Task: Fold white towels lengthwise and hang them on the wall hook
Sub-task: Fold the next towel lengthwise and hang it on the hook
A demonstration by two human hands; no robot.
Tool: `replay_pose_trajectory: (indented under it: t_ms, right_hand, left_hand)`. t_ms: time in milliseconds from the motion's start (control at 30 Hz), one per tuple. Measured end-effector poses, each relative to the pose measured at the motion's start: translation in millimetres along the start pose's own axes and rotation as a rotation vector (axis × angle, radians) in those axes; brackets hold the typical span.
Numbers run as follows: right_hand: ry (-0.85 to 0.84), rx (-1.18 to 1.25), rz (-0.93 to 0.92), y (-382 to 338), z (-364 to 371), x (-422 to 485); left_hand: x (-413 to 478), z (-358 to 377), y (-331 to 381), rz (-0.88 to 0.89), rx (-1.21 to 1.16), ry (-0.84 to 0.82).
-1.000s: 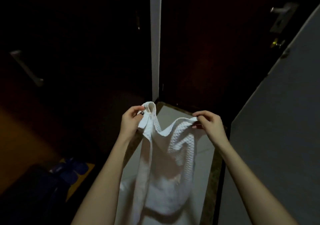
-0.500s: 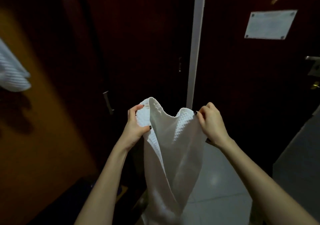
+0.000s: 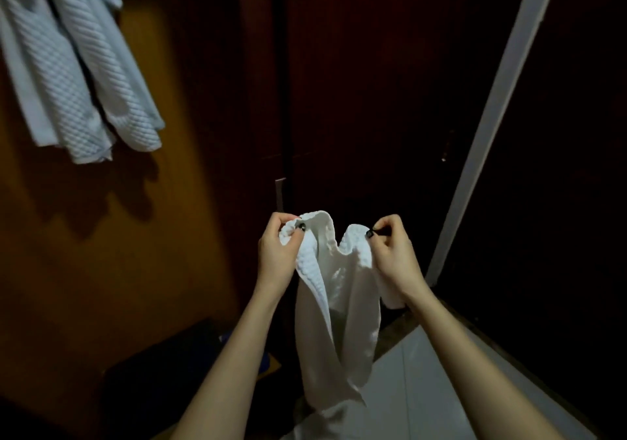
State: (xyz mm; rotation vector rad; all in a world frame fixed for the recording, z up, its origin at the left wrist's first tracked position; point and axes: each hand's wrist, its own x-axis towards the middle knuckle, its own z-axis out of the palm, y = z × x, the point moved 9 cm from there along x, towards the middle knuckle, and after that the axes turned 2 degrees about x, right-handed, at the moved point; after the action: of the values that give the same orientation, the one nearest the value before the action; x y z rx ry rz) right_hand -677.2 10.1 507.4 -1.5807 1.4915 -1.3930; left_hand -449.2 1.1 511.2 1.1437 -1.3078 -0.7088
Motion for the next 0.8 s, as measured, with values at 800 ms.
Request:
replay_pose_trajectory:
  t_ms: [800]
  right_hand:
    - [-0.359,0.19,-0.425,-114.9,105.6,68.7]
  left_hand:
    - [19.2,-100.8,45.9,0.139,0.192,0.296]
